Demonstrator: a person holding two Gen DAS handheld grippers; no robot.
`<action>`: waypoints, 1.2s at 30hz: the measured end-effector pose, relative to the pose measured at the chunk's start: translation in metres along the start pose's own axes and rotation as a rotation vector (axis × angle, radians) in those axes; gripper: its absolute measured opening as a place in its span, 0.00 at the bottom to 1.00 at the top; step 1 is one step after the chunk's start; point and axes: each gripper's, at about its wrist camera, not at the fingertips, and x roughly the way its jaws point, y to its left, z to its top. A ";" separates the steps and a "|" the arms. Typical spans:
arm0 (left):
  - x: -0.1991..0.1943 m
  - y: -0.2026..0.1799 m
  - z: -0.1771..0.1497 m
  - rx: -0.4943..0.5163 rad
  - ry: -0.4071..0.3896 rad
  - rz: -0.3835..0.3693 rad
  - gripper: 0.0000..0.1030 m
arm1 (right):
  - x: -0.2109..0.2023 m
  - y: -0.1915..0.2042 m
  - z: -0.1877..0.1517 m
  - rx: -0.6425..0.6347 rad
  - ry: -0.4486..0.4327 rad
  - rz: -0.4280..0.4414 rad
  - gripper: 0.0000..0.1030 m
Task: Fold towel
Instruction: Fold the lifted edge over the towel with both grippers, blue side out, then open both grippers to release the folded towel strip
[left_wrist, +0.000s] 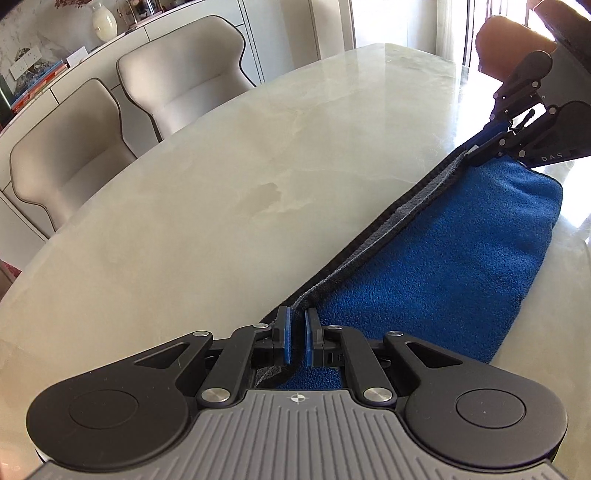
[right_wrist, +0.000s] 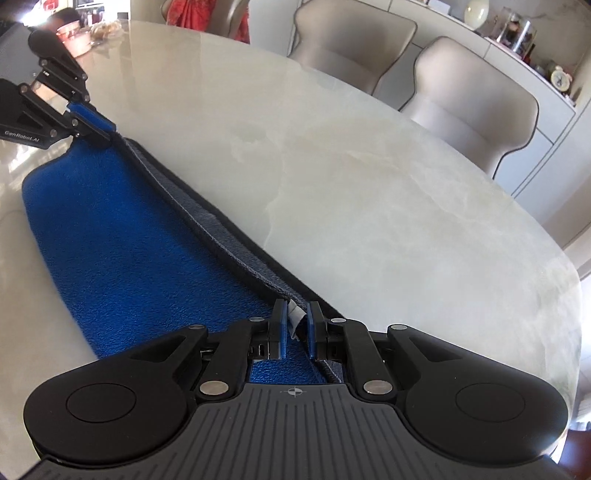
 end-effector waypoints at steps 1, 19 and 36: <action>0.001 0.000 0.000 -0.003 0.003 -0.001 0.06 | 0.001 -0.001 0.002 0.001 0.001 0.000 0.11; 0.013 0.012 -0.006 -0.058 0.018 0.000 0.10 | 0.014 -0.007 0.010 0.056 -0.002 0.018 0.14; -0.031 -0.011 -0.032 -0.130 -0.124 0.005 0.17 | -0.044 -0.004 -0.038 0.193 -0.108 -0.093 0.27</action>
